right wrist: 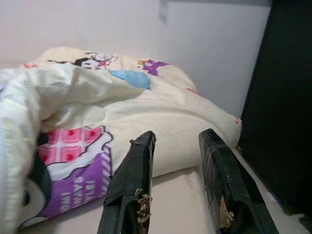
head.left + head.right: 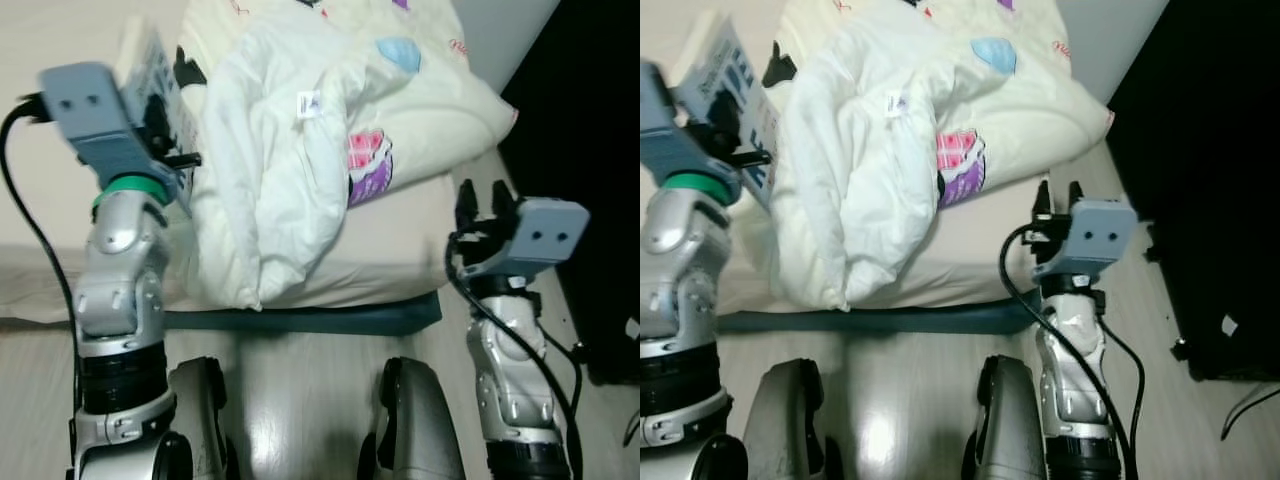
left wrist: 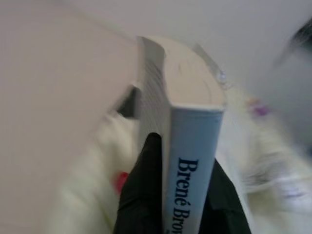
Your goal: Clean up the room
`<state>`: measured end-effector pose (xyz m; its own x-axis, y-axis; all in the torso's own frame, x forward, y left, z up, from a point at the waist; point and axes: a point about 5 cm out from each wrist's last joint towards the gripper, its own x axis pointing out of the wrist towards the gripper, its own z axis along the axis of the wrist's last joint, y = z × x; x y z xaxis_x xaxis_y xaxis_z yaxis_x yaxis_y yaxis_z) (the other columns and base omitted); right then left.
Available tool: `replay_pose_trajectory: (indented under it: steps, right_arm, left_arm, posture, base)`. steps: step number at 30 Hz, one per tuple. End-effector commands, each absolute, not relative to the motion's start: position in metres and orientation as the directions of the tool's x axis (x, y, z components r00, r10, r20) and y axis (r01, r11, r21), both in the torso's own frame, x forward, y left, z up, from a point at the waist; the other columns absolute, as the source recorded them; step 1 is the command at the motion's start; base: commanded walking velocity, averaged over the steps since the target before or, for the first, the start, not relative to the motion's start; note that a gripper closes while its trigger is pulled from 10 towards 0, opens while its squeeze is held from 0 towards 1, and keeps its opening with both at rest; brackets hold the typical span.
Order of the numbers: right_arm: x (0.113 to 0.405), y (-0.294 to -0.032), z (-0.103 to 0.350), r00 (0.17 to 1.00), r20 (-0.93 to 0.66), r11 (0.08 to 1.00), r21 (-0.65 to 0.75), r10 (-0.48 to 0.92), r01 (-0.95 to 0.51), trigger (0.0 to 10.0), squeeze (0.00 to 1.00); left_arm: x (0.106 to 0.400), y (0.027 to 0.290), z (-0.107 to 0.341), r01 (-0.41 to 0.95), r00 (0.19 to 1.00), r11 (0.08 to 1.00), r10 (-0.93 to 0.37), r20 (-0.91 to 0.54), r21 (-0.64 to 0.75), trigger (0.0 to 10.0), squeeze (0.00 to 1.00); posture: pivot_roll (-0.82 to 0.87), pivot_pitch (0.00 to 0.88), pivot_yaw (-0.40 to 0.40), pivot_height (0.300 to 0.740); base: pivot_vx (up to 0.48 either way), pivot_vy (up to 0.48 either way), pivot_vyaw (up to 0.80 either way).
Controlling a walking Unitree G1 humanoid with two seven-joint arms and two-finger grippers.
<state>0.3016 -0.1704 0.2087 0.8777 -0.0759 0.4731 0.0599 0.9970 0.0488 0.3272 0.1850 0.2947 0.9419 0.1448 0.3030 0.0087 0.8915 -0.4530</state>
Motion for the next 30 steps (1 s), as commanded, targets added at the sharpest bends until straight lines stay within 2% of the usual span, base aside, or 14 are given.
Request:
replay_pose_trajectory:
  steps: [1, 3, 5, 7, 9, 10, 12, 14, 18, 30]
  right_arm:
    - [0.302, -0.176, 0.202, 0.895, 0.44, 0.997, 0.056, -0.074, 0.054, 10.0, 0.0]
    - [0.302, -0.177, 0.202, 0.895, 0.44, 0.997, 0.052, -0.069, 0.051, 10.0, 0.0]
    - [0.303, -0.178, 0.208, 0.888, 0.459, 0.999, 0.011, -0.032, 0.03, 10.0, 0.0]
    - [0.303, -0.178, 0.208, 0.888, 0.459, 0.999, 0.011, -0.032, 0.03, 10.0, 0.0]
    - [0.305, -0.178, 0.213, 0.881, 0.473, 1.0, -0.009, -0.008, 0.014, 10.0, 0.0]
    - [0.305, -0.178, 0.213, 0.881, 0.473, 1.0, -0.009, -0.008, 0.014, 10.0, 0.0]
    - [0.306, -0.178, 0.217, 0.88, 0.475, 1.0, -0.01, -0.002, 0.008, 10.0, 0.0]
    - [0.307, -0.179, 0.218, 0.88, 0.476, 1.0, -0.007, 0.0, 0.003, 10.0, 0.0]
    - [0.306, -0.179, 0.218, 0.881, 0.473, 1.0, 0.001, 0.005, -0.006, 10.0, 0.0]
    - [0.307, -0.18, 0.214, 0.886, 0.464, 1.0, 0.003, 0.011, -0.014, 10.0, 0.0]
  left_arm:
    - [0.323, 0.175, 0.299, 0.145, 0.945, 0.828, 0.048, 0.325, -0.542, 10.0, 0.0]
    - [0.323, 0.175, 0.298, 0.158, 0.945, 0.814, 0.039, 0.325, -0.56, 10.0, 0.0]
    - [0.315, 0.17, 0.302, 0.161, 0.924, 0.876, 0.028, 0.381, -0.455, 10.0, 0.0]
    - [0.315, 0.17, 0.302, 0.161, 0.924, 0.876, 0.028, 0.381, -0.455, 10.0, 0.0]
    - [0.308, 0.167, 0.311, 0.145, 0.893, 0.93, 0.023, 0.45, -0.337, 10.0, 0.0]
    - [0.308, 0.167, 0.311, 0.145, 0.893, 0.93, 0.023, 0.45, -0.337, 10.0, 0.0]
    - [0.306, 0.164, 0.319, 0.101, 0.864, 0.972, 0.02, 0.503, -0.213, 10.0, 0.0]
    - [0.306, 0.159, 0.318, 0.097, 0.862, 0.982, -0.002, 0.507, -0.161, 10.0, 0.0]
    - [0.306, 0.151, 0.309, 0.154, 0.907, 0.965, -0.051, 0.418, -0.215, 10.0, 0.0]
    - [0.308, 0.136, 0.271, 0.176, 0.947, 0.97, -0.12, 0.298, -0.17, 10.0, 0.0]
  posture:
    - [0.06, 0.119, -0.047, 0.54]
    - [0.06, 0.119, -0.047, 0.545]
    - [0.07, 0.109, -0.068, 0.554]
    - [0.07, 0.109, -0.068, 0.554]
    - [0.07, 0.106, -0.073, 0.564]
    - [0.07, 0.106, -0.073, 0.564]
    - [0.06, 0.103, -0.075, 0.574]
    - [0.06, 0.103, -0.074, 0.584]
    - [0.06, 0.102, -0.072, 0.599]
    - [0.05, 0.099, -0.068, 0.638]
  base:
    - [0.0, 0.0, 0.0]
    - [0.0, 0.0, 0.0]
    - [0.0, 0.0, 0.0]
    - [0.0, 0.0, 0.0]
    - [0.0, 0.0, 0.0]
    - [0.0, 0.0, 0.0]
    - [0.0, 0.0, 0.0]
    - [0.0, 0.0, 0.0]
    - [0.0, 0.0, 0.0]
    - [0.0, 0.0, 0.0]
